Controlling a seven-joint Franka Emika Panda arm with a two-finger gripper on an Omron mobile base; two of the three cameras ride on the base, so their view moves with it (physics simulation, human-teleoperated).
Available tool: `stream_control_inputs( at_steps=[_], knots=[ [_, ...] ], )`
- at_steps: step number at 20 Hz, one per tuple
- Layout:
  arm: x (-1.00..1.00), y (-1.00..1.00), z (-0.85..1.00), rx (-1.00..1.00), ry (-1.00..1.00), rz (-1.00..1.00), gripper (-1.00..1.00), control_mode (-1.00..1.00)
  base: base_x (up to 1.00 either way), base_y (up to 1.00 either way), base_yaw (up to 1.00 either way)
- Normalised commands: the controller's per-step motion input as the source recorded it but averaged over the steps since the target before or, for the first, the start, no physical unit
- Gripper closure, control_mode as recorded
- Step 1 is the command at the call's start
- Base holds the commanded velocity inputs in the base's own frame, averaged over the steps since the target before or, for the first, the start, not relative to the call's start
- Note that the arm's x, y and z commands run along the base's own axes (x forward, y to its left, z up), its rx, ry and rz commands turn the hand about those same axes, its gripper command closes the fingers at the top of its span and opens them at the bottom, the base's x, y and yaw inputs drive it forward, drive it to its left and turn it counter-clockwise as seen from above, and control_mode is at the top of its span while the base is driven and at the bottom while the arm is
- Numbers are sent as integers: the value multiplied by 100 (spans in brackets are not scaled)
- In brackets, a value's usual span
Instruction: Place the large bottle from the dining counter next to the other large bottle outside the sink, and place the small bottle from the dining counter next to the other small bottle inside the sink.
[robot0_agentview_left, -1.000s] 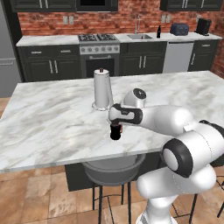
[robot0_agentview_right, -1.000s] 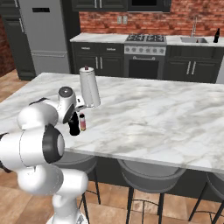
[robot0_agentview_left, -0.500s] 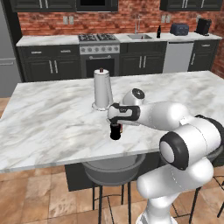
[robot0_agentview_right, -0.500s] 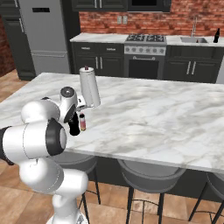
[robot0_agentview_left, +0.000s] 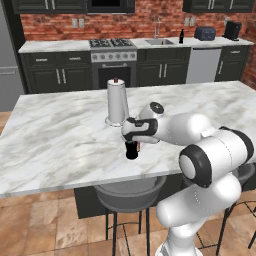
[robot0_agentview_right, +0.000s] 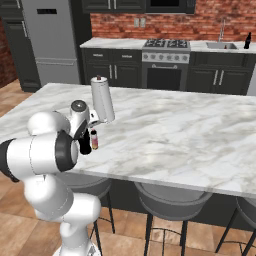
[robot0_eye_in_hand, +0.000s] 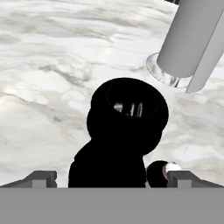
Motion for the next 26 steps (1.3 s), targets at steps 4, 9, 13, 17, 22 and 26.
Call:
stream_control_inputs(
  at_steps=[4,9,13,17,22,26],
  knots=[
    [9,0,-9,0,0,1,-100,-100,0,0,0],
    [8,2,-8,0,0,1,100,-100,0,0,0],
    [6,0,-1,0,0,0,100,-100,0,0,0],
    [2,0,0,0,0,0,100,-100,0,0,0],
    [0,0,0,0,0,1,100,-100,0,0,0],
    [-4,-1,14,0,0,0,100,-100,0,0,0]
  ],
)
